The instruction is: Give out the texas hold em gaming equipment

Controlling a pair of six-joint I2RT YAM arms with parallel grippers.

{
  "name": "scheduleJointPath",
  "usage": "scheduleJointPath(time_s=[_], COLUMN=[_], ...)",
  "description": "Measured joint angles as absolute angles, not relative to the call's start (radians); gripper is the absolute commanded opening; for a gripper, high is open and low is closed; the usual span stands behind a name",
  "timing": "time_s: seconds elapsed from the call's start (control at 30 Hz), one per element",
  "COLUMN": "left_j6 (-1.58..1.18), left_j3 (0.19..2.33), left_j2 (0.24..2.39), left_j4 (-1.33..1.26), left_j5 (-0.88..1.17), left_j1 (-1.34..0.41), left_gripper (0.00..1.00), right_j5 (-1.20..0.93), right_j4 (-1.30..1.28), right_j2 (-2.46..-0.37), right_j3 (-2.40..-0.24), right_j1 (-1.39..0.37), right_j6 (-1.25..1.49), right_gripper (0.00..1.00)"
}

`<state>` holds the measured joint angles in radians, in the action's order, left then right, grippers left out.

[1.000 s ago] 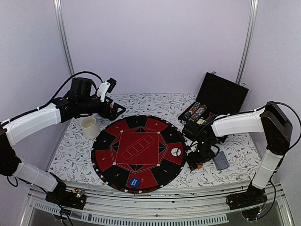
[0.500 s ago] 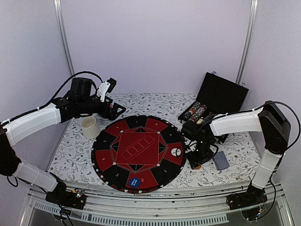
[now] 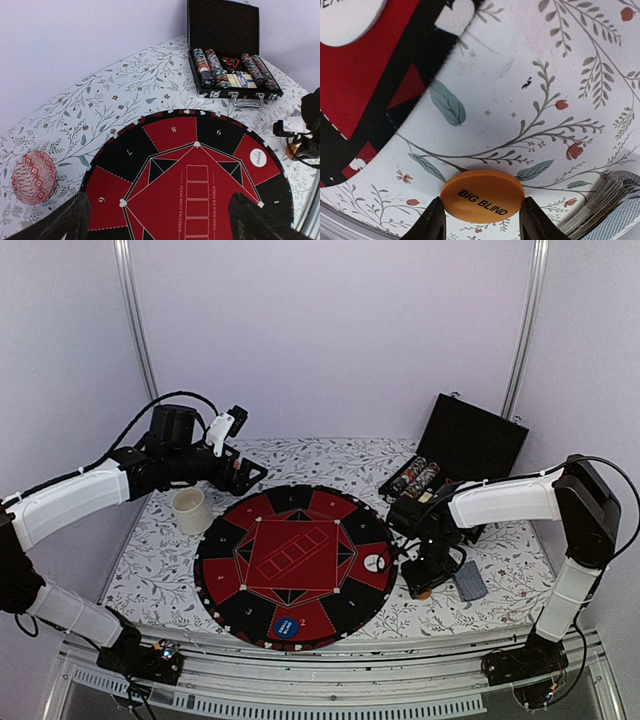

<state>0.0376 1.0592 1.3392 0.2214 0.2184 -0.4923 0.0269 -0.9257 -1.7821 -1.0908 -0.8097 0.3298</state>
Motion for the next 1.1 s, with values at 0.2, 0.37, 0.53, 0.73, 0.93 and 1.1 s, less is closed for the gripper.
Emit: scheduleJointPath(time_s=[0.2,0.37,0.53,0.73,0.93,1.1], left_j6=[0.037,0.025,-0.065,-0.262,-0.364,-0.386], left_j3=[1.059,1.059,1.063,0.963,0.827,0.818], left_j2=[1.339,1.343,1.375,1.391,1.391,1.364], left_j4=[0.221,0.221,0.21,-0.005,-0.207,-0.198], left_j5=[0.22,0.239,0.342,0.546,0.602,0.469], left_j1=[-0.492,-0.492,-0.492,-0.527,-0.613,-0.615], left_gripper=[0.98,0.95,0.76,0.74,0.74,0.75], right_j5=[0.048,0.104,0.199,0.272,0.281,0.286], right_j4=[-0.934,-0.916,-0.795,-0.548,-0.388,-0.365], right_j2=[-1.727,-1.723,-1.723,-1.723,-1.724,-1.738], right_j3=[-1.095,-1.177,-1.314,-1.376,-1.391,-1.43], right_j1=[-0.816,-0.871,-0.955,-1.036,-1.085,-1.091], right_j6=[0.328,0.288,0.169,-0.051,-0.226,-0.269], right_gripper=[0.38,0.37,0.37,0.37,0.39,0.43])
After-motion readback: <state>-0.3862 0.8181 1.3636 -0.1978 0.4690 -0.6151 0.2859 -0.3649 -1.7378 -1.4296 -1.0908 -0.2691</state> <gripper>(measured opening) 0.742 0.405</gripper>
